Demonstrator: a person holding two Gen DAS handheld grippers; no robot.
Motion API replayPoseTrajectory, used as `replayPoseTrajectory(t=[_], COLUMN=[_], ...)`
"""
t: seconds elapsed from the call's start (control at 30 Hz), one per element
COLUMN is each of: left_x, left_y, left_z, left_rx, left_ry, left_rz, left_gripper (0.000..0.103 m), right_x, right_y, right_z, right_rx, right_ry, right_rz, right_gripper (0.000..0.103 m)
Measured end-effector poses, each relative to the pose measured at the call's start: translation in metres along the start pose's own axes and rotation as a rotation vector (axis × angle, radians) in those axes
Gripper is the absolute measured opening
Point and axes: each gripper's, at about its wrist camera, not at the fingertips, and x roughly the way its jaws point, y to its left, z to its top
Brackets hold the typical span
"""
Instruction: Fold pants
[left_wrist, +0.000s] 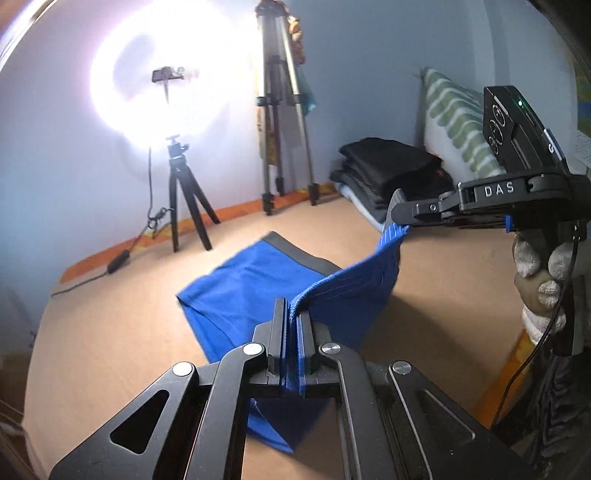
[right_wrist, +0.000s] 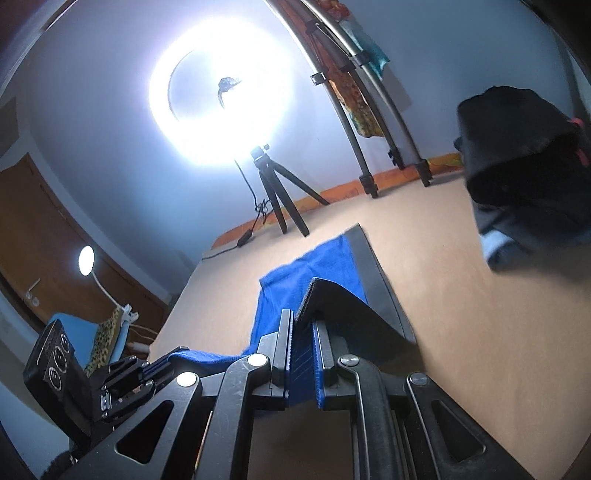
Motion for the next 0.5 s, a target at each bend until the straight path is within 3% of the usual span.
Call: replayPoseTrajectory(t=[0.27,0.5], left_x=[0.045,0.095], left_y=[0.041,0.075], left_z=[0.018,0.018], left_rx=[-0.024,-0.076], left_ry=[0.026,0.087], left_rz=[0.059,0.074], left_gripper=[0.003,0.003], right_x=[0.063,0.128], right_y=[-0.003,-0.017], right_z=[0.050,0.074], right_rx=[0.013,0.014], right_ry=[0.014,0.062], right_rz=[-0.025,-0.074], right_gripper=[0.007,0.007])
